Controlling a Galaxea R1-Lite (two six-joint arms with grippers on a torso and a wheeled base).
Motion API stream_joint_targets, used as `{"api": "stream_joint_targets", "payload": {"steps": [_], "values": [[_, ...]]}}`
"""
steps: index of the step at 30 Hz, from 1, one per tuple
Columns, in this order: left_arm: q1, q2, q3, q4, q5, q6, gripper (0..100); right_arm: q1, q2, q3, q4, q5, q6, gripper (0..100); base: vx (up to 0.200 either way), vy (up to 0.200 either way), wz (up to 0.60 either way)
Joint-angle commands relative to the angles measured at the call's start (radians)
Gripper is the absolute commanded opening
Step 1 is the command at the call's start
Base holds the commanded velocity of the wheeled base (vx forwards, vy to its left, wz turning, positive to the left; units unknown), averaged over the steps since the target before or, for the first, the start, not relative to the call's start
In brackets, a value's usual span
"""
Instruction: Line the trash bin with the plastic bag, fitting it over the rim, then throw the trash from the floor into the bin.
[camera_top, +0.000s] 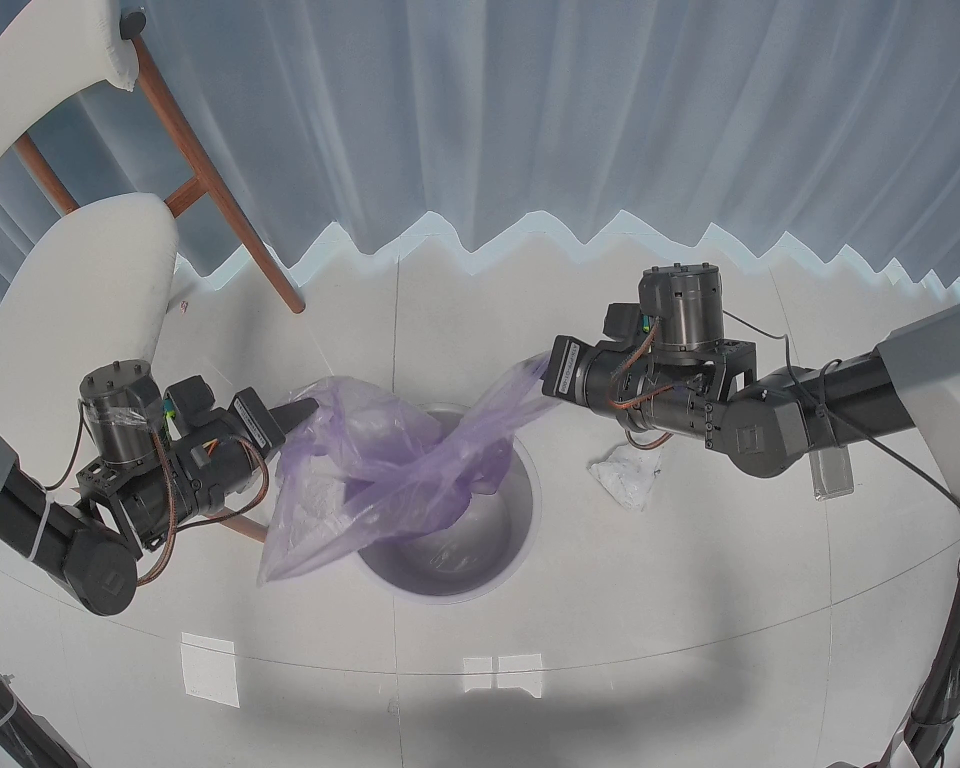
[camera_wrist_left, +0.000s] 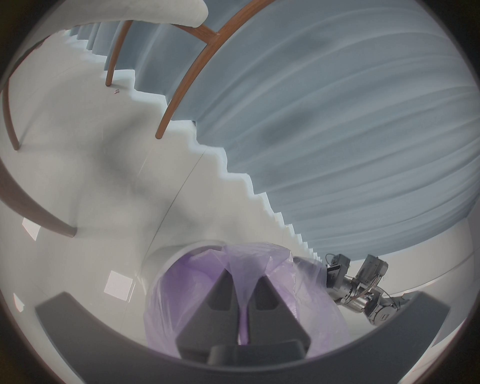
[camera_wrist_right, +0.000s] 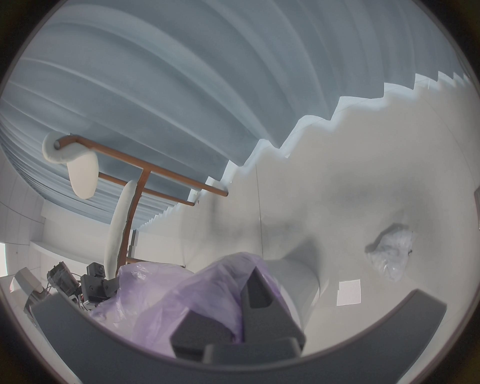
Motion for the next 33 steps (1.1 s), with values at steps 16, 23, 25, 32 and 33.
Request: {"api": "stream_joint_targets", "payload": {"steps": [16,23,25,32,33], "values": [[-0.041,0.053,-0.075,-0.002,0.086,-0.015,0,-0.055,0.062,-0.095,0.098,-0.002,0.014,0,0.0,0.0,0.0],[-0.038,0.051,-0.083,-0.005,0.103,-0.012,0,-0.007,0.008,-0.015,0.096,-0.061,0.035,100,0.0,0.0,0.0],[-0.035,0.051,-0.082,-0.006,0.103,-0.012,0,0.01,-0.014,0.009,0.098,-0.096,0.048,100,0.0,0.0,0.0],[-0.031,0.053,-0.085,-0.006,0.135,-0.012,0,0.026,-0.101,0.121,0.102,-0.114,0.051,100,0.0,0.0,0.0],[-0.031,0.053,-0.085,-0.006,0.137,-0.01,0,0.026,-0.109,0.124,0.102,-0.114,0.051,100,0.0,0.0,0.0]]}}
